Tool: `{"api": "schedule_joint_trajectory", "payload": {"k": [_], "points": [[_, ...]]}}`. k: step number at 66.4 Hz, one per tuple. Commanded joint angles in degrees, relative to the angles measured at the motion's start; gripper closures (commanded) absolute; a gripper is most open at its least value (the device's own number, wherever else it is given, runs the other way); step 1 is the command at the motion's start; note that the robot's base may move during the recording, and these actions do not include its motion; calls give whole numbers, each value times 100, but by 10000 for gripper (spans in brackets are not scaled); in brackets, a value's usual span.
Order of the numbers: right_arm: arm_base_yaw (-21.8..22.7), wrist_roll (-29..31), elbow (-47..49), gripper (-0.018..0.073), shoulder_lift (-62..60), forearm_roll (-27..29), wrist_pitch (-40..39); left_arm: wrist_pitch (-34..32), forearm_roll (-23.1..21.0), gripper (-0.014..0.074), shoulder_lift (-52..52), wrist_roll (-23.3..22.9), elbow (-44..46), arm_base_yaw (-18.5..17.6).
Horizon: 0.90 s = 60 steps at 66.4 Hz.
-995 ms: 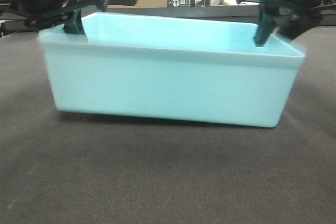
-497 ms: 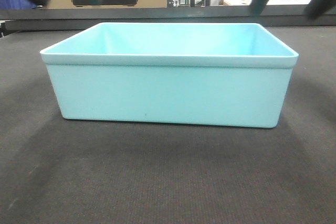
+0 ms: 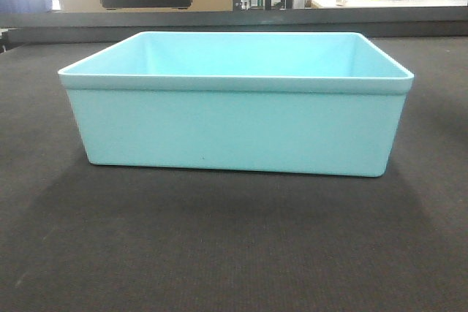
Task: Fetch blue bin and place on conveyor start
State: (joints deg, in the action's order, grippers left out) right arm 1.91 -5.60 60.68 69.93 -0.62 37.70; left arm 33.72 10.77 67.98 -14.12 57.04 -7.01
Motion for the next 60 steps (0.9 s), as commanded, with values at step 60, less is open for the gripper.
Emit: {"api": "schedule_joint_trajectory", "payload": {"k": [60], "points": [[24, 309, -3781, 721, -6466, -117, -2049, -1040, 140, 707, -6626, 41, -3224, 42]]}}
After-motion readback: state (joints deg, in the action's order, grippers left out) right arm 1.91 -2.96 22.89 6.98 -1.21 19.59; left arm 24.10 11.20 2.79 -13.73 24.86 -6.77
